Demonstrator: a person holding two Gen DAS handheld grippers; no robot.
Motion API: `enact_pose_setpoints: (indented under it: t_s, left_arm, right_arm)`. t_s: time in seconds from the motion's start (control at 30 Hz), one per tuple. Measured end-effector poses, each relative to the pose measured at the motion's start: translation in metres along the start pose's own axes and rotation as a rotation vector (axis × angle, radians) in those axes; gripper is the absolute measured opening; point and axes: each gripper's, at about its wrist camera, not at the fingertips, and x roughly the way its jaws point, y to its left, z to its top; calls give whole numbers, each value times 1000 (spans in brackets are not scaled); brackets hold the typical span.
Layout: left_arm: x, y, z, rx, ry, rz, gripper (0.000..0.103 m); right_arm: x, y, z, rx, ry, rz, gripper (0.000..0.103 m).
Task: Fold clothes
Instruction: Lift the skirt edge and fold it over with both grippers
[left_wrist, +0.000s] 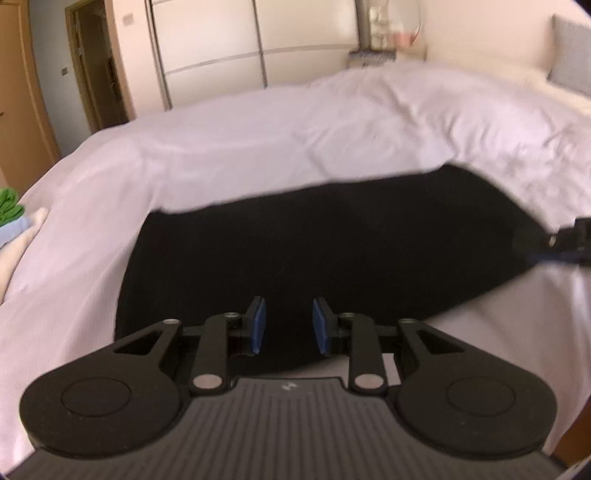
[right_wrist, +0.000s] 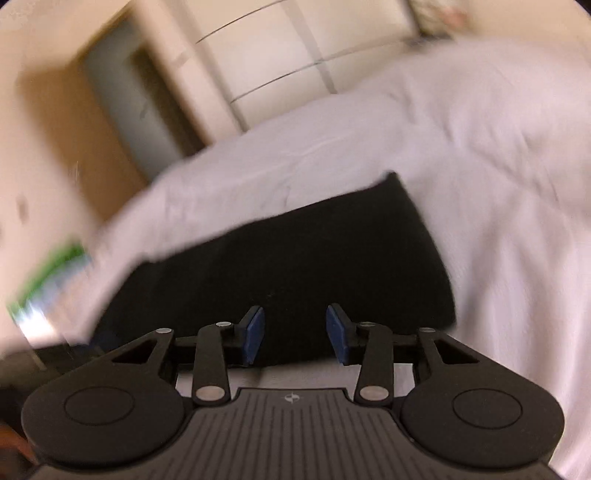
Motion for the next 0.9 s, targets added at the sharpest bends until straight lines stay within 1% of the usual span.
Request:
enact_pose_setpoints:
  t_s: [0.1,0.2,0.27,0.37,0.5,0.67,0.77,0.87,0.9]
  left_arm:
    - [-1,-12,7,36,-37,-54,25]
    - [12,-27,8,84,-25,-87,25]
    - [24,-31,3,106,-6,-87,25]
    - [33,-33,-3,114,6,-88,25]
    - [28,-31,0,103,-11,-100,25]
    - [39,-35,-6,154,3,-118,23]
    - [44,-33,-11,144,7,-133,23]
    - [46,-31,-12,140,11,-141,23]
    - [46,-31,-10,141,16,-143,23]
  right_arm:
    - [1,-33,1,251,15,60,46]
    - [4,-58,-4,447,8,114,46]
    - [8,-69,-6,538,-6,145,46]
    - [19,-81,-6,637,-25,159,45]
    - [29,-89,-5,704,-58,161,45]
    - [40,-86,-3,704,-88,143,45]
    - [44,-84,-1,717,-103,120,45]
    - [47,-80,2,709,-107,64,36]
    - [46,-73,6,647,-106,26,29]
